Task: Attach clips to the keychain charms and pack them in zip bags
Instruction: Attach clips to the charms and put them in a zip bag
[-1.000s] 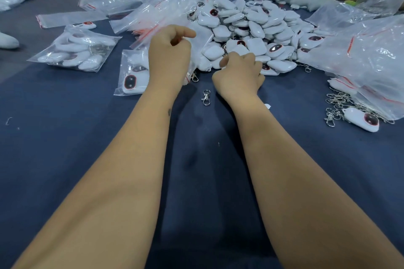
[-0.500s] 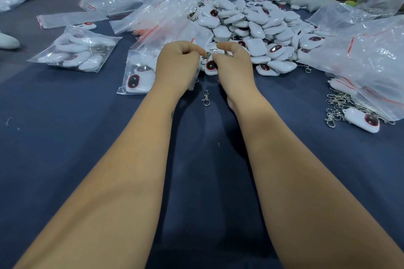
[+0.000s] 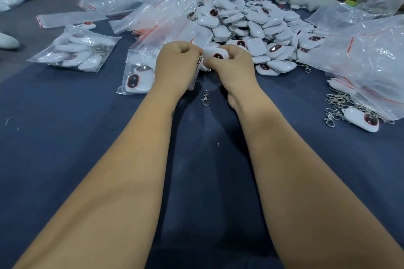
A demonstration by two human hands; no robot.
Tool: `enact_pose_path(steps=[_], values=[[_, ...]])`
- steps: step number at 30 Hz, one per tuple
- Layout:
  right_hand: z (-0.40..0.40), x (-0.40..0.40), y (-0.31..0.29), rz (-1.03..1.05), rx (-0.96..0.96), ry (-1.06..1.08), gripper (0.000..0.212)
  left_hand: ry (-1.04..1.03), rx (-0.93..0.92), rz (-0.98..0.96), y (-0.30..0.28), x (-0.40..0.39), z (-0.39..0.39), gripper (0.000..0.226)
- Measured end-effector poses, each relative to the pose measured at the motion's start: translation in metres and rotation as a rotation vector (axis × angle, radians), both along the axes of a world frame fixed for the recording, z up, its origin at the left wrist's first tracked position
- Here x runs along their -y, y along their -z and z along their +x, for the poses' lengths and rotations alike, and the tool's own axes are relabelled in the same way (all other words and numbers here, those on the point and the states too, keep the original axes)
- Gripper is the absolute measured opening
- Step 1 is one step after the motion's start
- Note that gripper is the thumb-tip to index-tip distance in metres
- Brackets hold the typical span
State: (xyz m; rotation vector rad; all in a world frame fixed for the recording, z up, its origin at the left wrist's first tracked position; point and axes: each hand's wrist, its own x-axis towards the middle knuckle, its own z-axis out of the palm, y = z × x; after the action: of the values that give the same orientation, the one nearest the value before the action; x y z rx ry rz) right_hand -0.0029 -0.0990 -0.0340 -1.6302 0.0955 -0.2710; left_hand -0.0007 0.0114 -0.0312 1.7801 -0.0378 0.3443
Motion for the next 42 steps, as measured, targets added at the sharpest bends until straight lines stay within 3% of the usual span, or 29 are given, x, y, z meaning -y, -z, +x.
enact_pose_path(steps=[13,24,28,36,42], values=[[-0.0053,-0.0038,-0.0027,-0.048,0.009,-0.090,0.005,-0.030,-0.002,0.003,0.0006,0.0007,0.0010,0.025],[-0.0013,-0.0041,-0.0052,-0.038,-0.068,-0.065,0.022,0.014,-0.025,-0.014,-0.0009,0.0014,-0.0005,0.016],[-0.0009,-0.0036,-0.0039,-0.032,-0.053,-0.064,0.010,-0.008,-0.031,0.006,-0.0011,0.0011,0.0009,0.015],[-0.0015,-0.0017,-0.0032,-0.102,-0.045,-0.090,0.013,-0.017,-0.014,0.027,-0.0007,0.0012,-0.0024,0.019],[-0.0019,-0.0024,-0.0030,-0.068,-0.040,-0.108,0.003,-0.011,0.009,0.061,0.0001,0.0014,-0.0001,0.023]])
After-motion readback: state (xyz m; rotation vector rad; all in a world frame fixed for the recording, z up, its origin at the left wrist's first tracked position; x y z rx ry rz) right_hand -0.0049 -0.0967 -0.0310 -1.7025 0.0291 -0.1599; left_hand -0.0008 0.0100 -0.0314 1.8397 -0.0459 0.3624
